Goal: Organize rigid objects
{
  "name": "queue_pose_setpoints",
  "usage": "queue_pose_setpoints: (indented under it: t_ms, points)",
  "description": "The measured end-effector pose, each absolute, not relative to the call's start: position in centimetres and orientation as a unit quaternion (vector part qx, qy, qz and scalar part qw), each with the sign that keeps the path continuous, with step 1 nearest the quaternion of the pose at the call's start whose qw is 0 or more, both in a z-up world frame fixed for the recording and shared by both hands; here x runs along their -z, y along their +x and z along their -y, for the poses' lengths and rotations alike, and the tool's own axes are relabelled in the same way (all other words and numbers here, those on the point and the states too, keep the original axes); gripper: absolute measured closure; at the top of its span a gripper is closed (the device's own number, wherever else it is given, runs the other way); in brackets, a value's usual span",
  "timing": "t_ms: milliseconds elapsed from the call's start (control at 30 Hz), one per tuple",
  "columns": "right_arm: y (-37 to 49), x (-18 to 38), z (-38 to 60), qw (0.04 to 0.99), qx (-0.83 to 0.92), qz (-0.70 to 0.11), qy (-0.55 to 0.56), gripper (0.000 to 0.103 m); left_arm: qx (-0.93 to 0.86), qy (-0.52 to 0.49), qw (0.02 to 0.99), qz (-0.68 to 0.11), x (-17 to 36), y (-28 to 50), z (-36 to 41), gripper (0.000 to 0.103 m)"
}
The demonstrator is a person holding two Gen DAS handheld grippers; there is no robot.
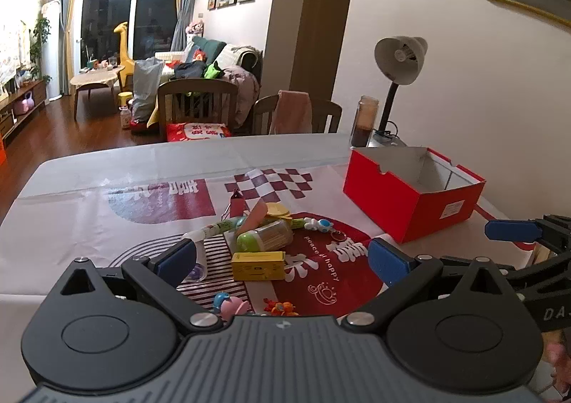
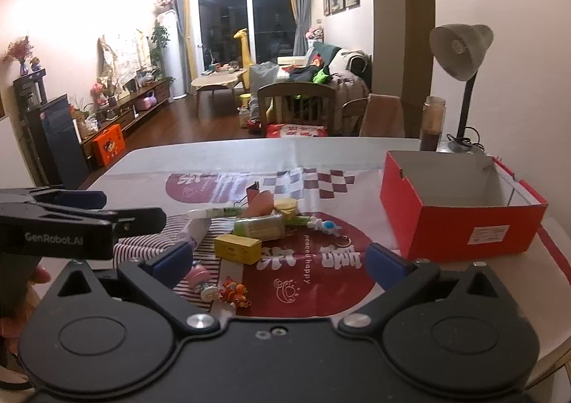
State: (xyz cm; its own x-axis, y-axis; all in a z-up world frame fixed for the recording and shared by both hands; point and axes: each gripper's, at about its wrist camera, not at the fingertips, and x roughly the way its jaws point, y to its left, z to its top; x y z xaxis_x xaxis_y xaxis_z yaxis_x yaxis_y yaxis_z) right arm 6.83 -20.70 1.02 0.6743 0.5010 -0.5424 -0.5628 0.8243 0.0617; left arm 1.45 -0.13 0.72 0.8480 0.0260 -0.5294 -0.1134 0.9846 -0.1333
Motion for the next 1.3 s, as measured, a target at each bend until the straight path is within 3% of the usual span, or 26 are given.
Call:
queue_pose_setpoints:
  t_ms: [467,933,1300]
  points:
    - [9.4,0.4,18.8,0.894,-0.339,-0.28,-0.082,0.0,-0.075,-0.09,0.953,-0.28,1.2,4.8,-3.6,0.0]
    - [12.4,6.8,14.2,0.852,-0.39,-0.312,-0.156,0.003,-0.099,-0.073,0.941,-0.315,6.4,9.7,-6.6,0.0]
    - [14.2,12.3,10.7,0.812,-0.409,-0.351,-0.224,0.018,-0.121,-0.063,0.923,-0.361,12.0,14.1,-9.0,0.001]
